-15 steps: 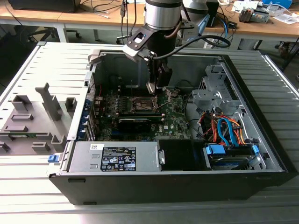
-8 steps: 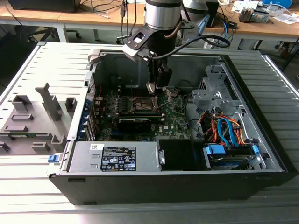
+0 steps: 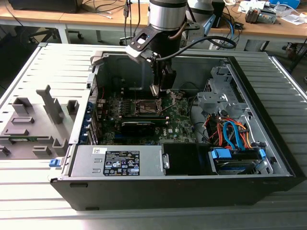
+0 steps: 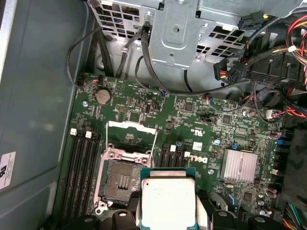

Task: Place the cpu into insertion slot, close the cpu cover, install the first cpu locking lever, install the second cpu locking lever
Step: 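Place the cpu into insertion slot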

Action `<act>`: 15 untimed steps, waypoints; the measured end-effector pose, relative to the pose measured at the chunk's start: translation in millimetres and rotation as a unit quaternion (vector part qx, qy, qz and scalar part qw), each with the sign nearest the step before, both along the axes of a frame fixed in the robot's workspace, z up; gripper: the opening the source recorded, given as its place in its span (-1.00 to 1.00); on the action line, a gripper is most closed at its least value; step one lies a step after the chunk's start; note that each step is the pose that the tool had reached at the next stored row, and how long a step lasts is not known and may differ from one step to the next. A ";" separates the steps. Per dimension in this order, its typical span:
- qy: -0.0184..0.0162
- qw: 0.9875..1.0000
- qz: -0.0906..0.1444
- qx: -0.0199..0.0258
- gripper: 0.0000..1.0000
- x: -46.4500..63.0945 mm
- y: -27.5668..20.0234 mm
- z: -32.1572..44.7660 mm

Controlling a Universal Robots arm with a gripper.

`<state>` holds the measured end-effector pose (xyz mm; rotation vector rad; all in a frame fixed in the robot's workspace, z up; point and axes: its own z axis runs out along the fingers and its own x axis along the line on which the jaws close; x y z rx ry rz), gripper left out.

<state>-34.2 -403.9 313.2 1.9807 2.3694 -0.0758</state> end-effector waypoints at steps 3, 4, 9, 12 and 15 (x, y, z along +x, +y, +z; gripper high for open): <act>0.000 1.000 -0.003 0.000 0.08 0.0 0.0 0.0; 0.000 1.000 -0.005 -0.001 0.08 0.0 0.0 0.0; 0.000 1.000 -0.009 -0.001 0.08 0.0 0.0 0.0; 0.000 1.000 -0.012 -0.001 0.08 0.0 0.0 0.0; 0.000 1.000 -0.015 -0.002 0.08 0.0 0.0 0.0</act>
